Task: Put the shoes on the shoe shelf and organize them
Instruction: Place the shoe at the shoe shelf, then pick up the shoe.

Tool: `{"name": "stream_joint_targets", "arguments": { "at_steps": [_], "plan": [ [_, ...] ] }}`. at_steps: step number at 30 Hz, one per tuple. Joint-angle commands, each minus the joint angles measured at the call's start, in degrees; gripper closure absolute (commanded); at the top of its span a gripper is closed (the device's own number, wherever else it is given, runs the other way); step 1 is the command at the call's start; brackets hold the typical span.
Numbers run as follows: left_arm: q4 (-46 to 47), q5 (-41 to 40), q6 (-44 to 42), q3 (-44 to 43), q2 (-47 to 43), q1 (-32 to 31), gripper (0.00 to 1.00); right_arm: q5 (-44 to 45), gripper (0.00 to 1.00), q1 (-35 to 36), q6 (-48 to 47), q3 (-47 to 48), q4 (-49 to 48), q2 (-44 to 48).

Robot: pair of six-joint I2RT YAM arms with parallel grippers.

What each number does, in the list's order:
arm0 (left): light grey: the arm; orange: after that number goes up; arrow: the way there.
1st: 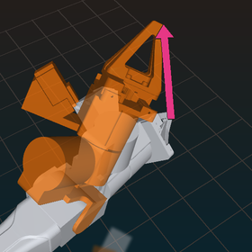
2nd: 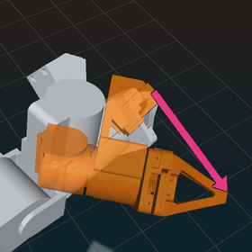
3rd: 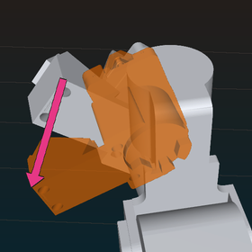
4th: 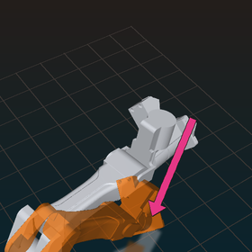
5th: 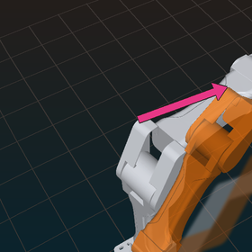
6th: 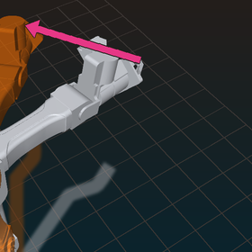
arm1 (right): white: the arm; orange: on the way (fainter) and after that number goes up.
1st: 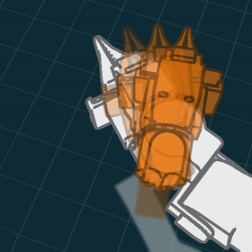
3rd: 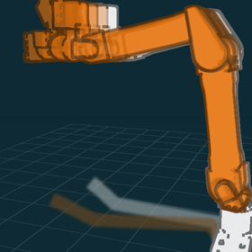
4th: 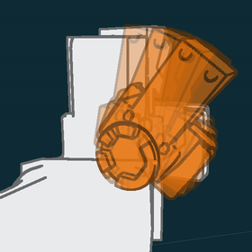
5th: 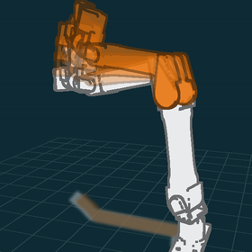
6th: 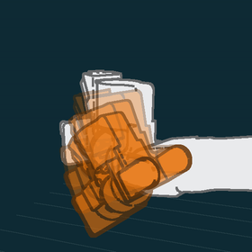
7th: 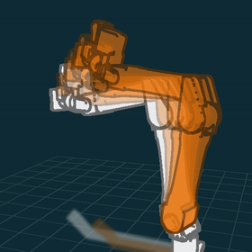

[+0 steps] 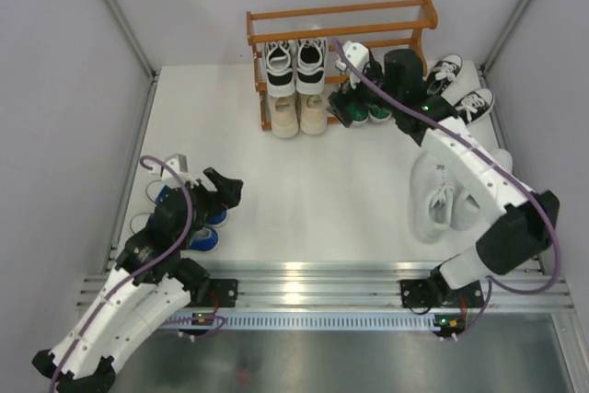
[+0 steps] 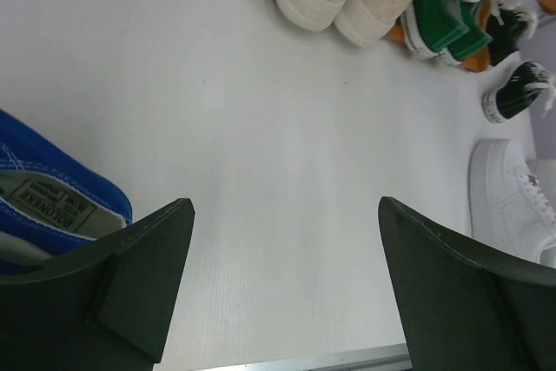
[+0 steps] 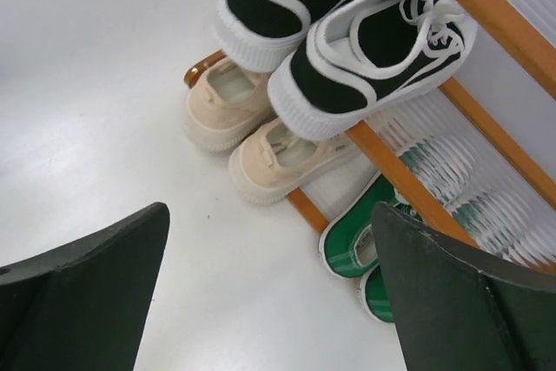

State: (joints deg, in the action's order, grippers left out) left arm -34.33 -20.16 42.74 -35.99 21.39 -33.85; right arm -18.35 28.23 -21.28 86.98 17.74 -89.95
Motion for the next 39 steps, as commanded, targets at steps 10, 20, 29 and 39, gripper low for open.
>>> {"name": "stream_joint_targets", "arguments": {
  "at_steps": [10,20,29,39],
  "plan": [
    [-3.83,-15.52,21.86,-1.80,19.73,2.20,0.19,-16.97,0.01,-3.70,-16.87,-33.87,9.78,28.86],
    [0.48,-2.79,21.25,-2.07,35.38,21.08,0.23,-27.97,0.01,-13.46,-15.72,-39.52,9.68,31.59],
    [8.73,0.47,16.06,-1.11,46.72,26.90,0.45,-28.76,0.01,-13.81,-16.52,-39.61,10.74,31.59],
    [16.30,18.02,2.81,0.57,35.32,27.52,1.00,-32.09,0.01,-16.36,-16.87,-39.61,11.79,32.65]
  ]
}}
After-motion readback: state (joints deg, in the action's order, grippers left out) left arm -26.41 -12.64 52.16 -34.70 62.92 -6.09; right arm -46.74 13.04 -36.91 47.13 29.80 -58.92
